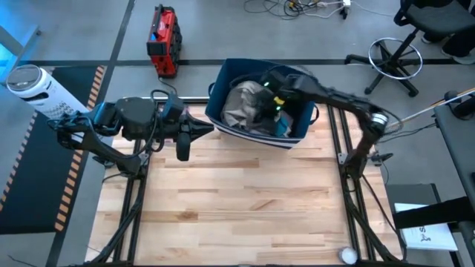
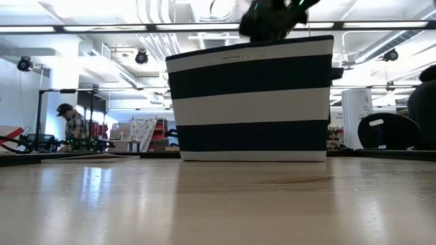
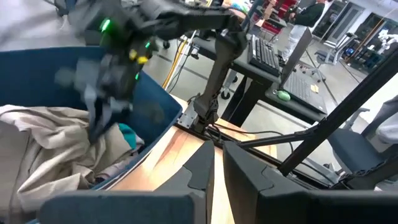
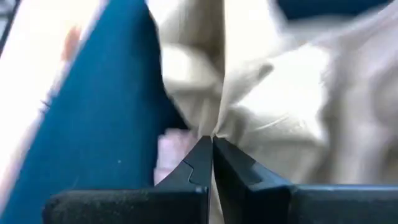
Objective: Sort clothes
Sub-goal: Put the gray pants into the blue laundry bin
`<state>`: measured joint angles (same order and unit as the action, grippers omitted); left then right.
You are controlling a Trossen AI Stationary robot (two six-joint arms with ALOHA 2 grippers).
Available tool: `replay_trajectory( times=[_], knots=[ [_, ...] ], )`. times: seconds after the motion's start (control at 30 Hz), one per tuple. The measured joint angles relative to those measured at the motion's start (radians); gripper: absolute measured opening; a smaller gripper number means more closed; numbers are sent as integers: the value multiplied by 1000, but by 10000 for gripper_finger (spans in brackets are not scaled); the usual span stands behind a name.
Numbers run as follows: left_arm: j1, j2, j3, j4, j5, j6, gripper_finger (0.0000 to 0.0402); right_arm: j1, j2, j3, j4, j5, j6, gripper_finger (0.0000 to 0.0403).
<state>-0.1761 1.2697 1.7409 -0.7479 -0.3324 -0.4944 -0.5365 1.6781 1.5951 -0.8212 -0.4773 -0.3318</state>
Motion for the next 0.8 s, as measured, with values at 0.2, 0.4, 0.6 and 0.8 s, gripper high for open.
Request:
replay_trajectory(
  times=[0.2, 0.4, 0.6, 0.8],
  knots=[
    [0, 0, 0, 2, 0, 10, 11, -31, -67, 0, 190, 220, 7, 0],
    [0, 0, 0, 10, 1, 10, 1, -84, 57, 1, 161, 237, 26, 0],
    [0, 0, 0, 11, 1, 2, 0, -97, 191, -3, 35, 204, 21, 0],
    [0, 0, 0, 11, 1, -12, 0, -73, 211, -26, 10, 100, 26, 0]
  ],
)
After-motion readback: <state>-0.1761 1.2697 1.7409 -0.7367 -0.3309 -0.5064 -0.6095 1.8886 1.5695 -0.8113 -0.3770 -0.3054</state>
